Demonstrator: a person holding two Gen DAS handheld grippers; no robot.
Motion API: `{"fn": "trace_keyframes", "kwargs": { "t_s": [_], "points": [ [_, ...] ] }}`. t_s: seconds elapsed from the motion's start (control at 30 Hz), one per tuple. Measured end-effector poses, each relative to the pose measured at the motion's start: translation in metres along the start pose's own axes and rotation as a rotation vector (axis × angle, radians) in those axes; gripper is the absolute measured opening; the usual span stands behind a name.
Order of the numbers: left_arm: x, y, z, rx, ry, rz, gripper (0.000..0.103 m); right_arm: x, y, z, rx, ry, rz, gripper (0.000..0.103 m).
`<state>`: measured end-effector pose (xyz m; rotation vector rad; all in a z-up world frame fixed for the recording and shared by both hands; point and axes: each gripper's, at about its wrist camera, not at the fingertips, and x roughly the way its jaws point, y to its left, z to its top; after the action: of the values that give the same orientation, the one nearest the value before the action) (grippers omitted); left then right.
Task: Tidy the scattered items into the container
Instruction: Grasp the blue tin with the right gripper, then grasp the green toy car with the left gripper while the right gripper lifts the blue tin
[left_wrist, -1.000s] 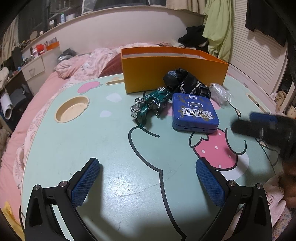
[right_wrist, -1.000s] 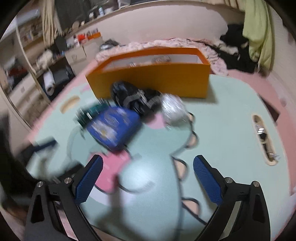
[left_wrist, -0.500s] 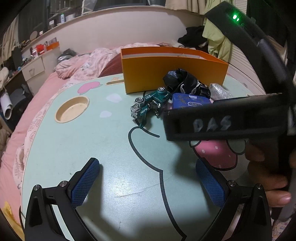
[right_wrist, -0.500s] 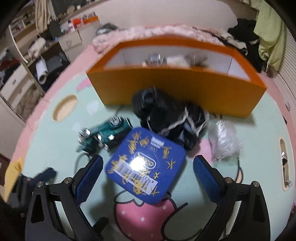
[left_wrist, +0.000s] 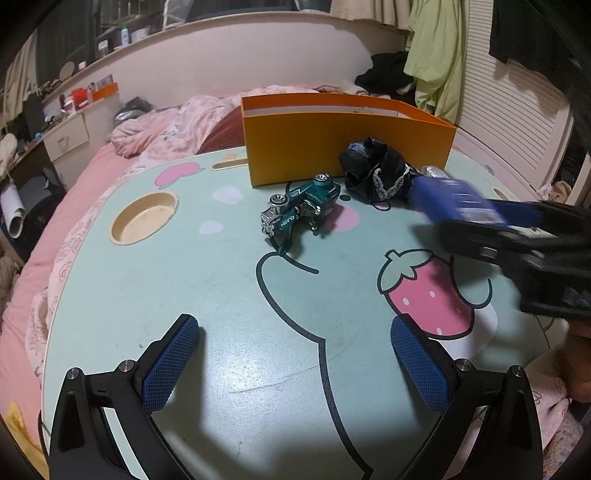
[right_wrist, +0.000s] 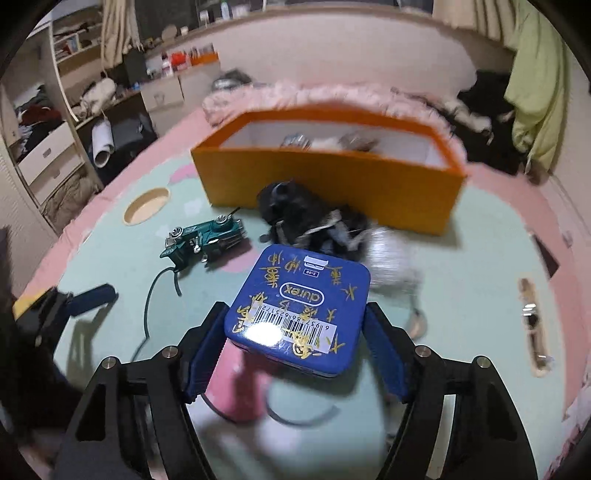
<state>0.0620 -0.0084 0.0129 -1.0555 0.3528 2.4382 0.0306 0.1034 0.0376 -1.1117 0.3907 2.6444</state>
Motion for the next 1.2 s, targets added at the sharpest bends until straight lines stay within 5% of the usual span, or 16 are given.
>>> {"fn": "trace_keyframes", "kwargs": {
  "t_s": [0.37, 0.53, 0.7, 1.0, 1.1, 1.2],
  "points": [
    [-0.002, -0.001, 0.002, 0.021, 0.044, -0.002, 0.103, -0.022, -0.013, -0.039, 0.007, -0.085, 0.010, 0.073],
    [-0.015, -0.003, 0.010, 0.104, -0.019, 0.088, 0.103, -0.016, -0.009, -0.039, -0.001, -0.069, 0.013, 0.073],
    [-0.023, 0.009, 0.039, 0.145, -0.068, -0.021, 0.103, -0.014, -0.010, -0.040, 0.007, -0.060, 0.019, 0.073],
    [0.015, 0.006, 0.080, 0.222, -0.021, -0.107, 0.102, -0.011, -0.015, -0.042, 0.024, -0.048, 0.033, 0.073],
    [0.032, -0.004, 0.090, 0.235, 0.013, -0.140, 0.092, -0.011, -0.015, -0.043, 0.023, -0.043, 0.037, 0.073],
    [0.051, -0.014, 0.092, 0.257, 0.062, -0.132, 0.055, -0.011, -0.015, -0.043, 0.022, -0.044, 0.035, 0.073]
  ]
}}
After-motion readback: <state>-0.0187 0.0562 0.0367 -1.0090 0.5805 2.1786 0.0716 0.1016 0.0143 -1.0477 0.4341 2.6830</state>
